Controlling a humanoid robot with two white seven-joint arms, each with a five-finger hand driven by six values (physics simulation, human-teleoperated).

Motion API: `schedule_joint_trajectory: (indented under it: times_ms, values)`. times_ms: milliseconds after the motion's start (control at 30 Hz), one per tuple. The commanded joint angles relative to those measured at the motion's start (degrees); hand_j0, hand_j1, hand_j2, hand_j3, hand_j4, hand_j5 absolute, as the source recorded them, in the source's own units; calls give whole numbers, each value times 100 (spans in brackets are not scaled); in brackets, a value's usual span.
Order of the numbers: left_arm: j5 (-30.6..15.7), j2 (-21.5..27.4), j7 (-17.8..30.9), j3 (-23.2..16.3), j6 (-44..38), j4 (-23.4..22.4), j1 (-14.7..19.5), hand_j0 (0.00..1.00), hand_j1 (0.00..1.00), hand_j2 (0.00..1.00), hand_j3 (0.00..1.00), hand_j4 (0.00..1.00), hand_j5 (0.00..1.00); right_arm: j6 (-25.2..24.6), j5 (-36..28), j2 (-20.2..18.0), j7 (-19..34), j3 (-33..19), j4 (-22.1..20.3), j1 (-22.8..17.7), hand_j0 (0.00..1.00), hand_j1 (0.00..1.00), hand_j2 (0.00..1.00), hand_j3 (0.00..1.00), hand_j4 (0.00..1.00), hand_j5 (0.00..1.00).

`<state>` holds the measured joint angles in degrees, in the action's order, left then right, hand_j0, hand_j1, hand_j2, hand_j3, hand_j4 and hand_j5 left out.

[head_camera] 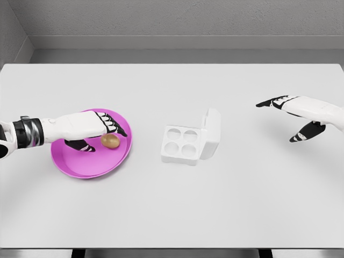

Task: Pack egg into the box and close the box lid

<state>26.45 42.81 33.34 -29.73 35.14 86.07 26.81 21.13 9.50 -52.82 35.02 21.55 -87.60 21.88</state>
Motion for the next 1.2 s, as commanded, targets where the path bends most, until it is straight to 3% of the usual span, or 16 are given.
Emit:
schedule_joint_trajectory:
  times_ms: [0, 567, 833, 1100, 1167]
  values:
    - [-61, 8, -3, 3, -14, -2, 0, 87, 87, 87, 87, 87, 87, -4, -27, -9, -2, -2, 24, 0, 100, 100, 100, 100, 100, 100]
    - [-35, -89, -12, -6, -14, -160, 0, 86, 86, 86, 86, 86, 86, 31, -18, -61, -2, 7, 182, 88, 100, 100, 100, 100, 100, 100]
    - [-35, -98, -12, 3, -14, -160, 0, 86, 86, 86, 86, 86, 86, 427, -27, -79, -2, 104, 217, 114, 100, 100, 100, 100, 100, 100]
    - [-9, -168, -3, -6, -14, -160, 0, 86, 86, 86, 86, 86, 86, 462, -27, -79, -2, 174, 454, 211, 100, 100, 100, 100, 100, 100]
    - [-9, -168, -3, -6, -14, -160, 0, 84, 84, 84, 84, 84, 84, 786, -27, -132, -2, 218, 463, 229, 100, 100, 100, 100, 100, 100]
